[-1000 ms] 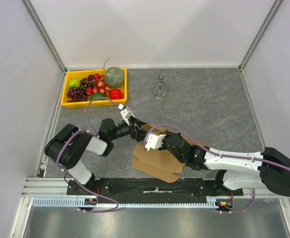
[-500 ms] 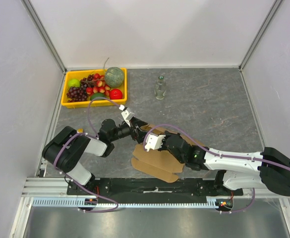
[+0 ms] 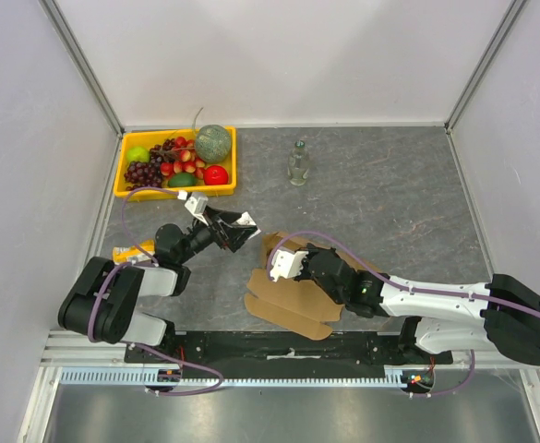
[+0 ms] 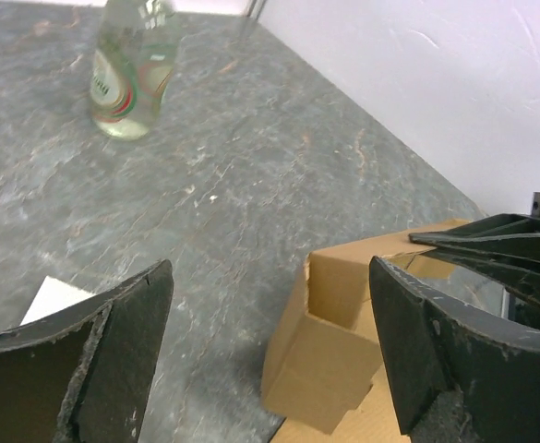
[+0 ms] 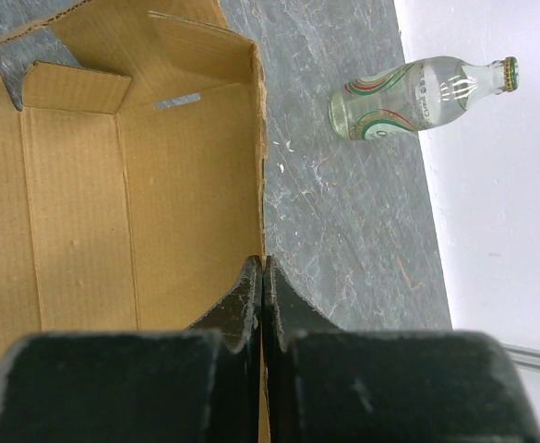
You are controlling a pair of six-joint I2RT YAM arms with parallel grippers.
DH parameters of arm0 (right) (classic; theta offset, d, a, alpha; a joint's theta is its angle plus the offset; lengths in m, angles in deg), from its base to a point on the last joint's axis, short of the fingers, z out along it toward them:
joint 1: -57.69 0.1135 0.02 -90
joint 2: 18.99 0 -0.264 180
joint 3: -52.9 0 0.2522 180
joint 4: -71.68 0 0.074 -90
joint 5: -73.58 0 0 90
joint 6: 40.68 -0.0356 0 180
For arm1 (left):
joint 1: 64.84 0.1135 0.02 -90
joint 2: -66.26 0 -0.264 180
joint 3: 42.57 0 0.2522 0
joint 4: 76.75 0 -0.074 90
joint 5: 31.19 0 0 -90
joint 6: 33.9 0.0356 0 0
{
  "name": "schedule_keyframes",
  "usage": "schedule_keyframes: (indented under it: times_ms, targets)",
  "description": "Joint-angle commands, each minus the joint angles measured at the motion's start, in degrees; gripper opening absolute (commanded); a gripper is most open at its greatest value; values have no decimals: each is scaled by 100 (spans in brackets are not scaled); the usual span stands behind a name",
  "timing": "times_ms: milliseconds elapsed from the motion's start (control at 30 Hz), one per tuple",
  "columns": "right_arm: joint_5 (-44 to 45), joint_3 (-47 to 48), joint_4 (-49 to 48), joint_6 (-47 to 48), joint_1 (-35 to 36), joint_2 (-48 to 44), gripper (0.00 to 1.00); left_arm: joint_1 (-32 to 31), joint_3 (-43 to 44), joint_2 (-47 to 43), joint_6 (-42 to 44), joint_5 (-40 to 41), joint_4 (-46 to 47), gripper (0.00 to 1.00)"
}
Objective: Fold the paper box
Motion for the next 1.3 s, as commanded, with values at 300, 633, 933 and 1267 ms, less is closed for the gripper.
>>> schedule_keyframes:
  times_ms: [300, 633, 933, 1267]
  targets:
    - [61, 15, -160, -34, 42, 28, 0, 165, -7, 1152, -79, -799, 309, 59]
    - [175, 120, -64, 141, 77, 239, 0, 43, -112, 1848, -343, -1459, 1601, 55]
    - [228, 191, -29, 177, 147, 380, 0, -19, -165, 1910, -422, -1591, 2024, 55]
    - [228, 278, -55, 300, 279, 433, 0, -151, 20, 1918, -422, -1697, 2033, 55]
